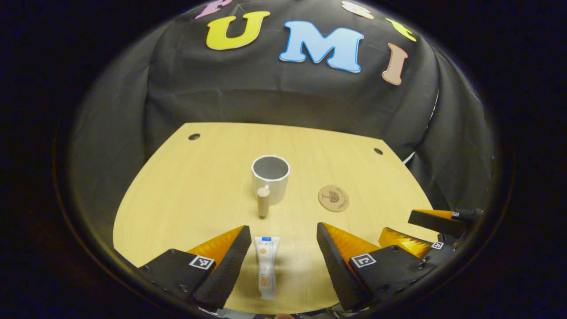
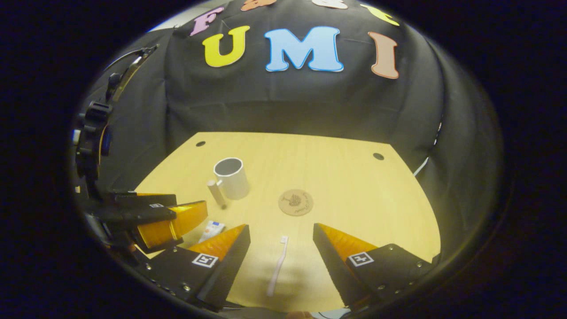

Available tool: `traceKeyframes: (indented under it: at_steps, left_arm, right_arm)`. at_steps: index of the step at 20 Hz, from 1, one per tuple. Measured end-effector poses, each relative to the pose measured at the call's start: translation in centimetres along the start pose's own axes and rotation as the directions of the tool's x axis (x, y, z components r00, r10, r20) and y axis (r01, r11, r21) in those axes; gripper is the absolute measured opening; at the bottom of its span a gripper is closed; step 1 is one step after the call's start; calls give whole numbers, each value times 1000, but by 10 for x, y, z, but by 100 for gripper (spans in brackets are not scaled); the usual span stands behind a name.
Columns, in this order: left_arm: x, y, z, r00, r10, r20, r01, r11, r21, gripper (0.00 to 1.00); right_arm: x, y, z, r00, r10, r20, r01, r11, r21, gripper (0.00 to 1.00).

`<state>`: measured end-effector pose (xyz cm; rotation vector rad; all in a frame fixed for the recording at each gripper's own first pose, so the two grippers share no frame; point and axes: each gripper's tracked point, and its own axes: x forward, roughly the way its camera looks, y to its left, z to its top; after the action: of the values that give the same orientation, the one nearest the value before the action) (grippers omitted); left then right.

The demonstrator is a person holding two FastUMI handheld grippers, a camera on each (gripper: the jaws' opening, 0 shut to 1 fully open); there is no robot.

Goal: Put the toothbrush and toothpaste on the desktop into the cup, then pick up the cup and place it on the coaster on the desktop.

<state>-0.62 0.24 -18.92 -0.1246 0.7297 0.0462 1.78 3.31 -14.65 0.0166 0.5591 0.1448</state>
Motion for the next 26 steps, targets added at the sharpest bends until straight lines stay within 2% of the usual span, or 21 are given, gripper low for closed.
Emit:
traceKeyframes:
  at_steps: [6,9,13,18,21,26]
  left_arm:
    - [15,7,-39,982,3,-191,-8,1000,-25,96]
    - [25,18,-58,959,25,-283,-35,999,-32,97]
    - [33,26,-89,916,18,-402,-51,996,-71,95]
    - [46,35,-117,867,25,-498,-61,997,-55,99]
    - [51,34,-126,842,2,-539,-46,997,-68,95]
    - [56,35,-135,819,-7,-573,-38,997,-65,98]
  right_arm:
    - [20,1,-38,983,2,-182,0,1000,12,91]
    - [28,3,-55,965,-1,-261,5,1000,14,91]
    - [39,7,-77,935,6,-355,5,1000,30,92]
    - [53,10,-103,887,7,-462,21,998,56,92]
    - [61,13,-112,862,7,-507,30,998,64,93]
    - [73,19,-128,824,20,-567,31,996,80,93]
